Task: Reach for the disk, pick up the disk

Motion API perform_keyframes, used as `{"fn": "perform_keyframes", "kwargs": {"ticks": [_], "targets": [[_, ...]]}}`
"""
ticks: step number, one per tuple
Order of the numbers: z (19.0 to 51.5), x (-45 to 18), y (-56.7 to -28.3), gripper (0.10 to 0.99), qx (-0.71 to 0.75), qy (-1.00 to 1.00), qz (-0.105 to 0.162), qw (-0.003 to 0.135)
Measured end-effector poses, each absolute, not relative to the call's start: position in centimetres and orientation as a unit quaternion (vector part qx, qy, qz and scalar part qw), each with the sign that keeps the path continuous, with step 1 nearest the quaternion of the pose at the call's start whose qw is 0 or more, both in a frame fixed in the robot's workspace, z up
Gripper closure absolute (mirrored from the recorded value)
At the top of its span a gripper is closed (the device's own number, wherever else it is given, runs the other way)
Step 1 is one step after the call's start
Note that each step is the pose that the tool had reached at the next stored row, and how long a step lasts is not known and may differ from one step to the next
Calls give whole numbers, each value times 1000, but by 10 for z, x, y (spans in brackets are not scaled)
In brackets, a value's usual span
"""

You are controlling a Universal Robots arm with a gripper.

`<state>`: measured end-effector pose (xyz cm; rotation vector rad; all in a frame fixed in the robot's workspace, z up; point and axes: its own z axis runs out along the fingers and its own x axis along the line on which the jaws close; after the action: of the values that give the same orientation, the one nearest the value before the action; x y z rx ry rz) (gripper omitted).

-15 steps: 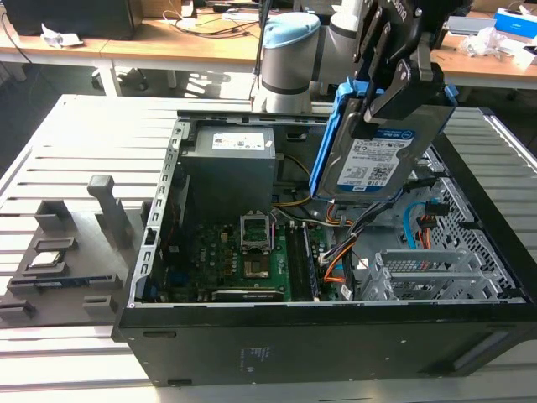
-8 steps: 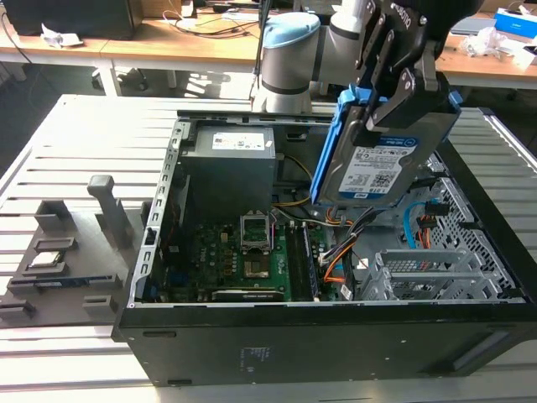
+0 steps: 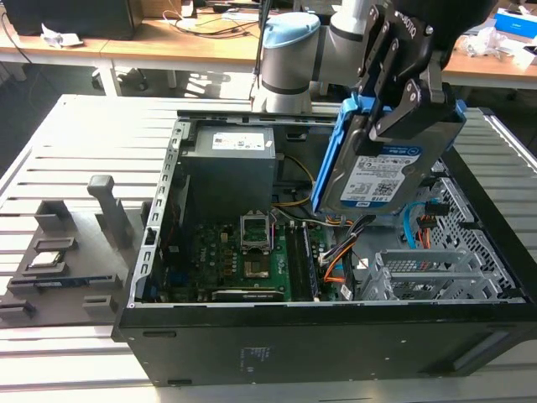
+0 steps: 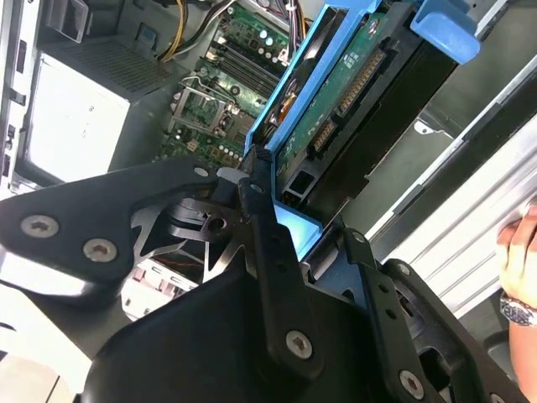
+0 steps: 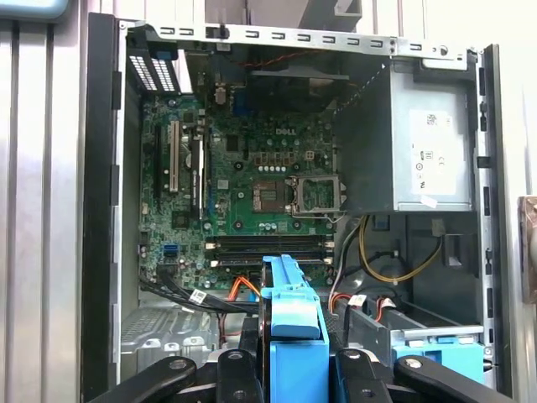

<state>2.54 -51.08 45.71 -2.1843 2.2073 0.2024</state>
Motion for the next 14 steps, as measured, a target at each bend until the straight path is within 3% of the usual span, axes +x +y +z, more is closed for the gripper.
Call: {"fn": "perform_keyframes", "kwargs": {"ticks": [14], "targets": [[455, 25, -526, 718, -702, 709, 65, 15]]}}
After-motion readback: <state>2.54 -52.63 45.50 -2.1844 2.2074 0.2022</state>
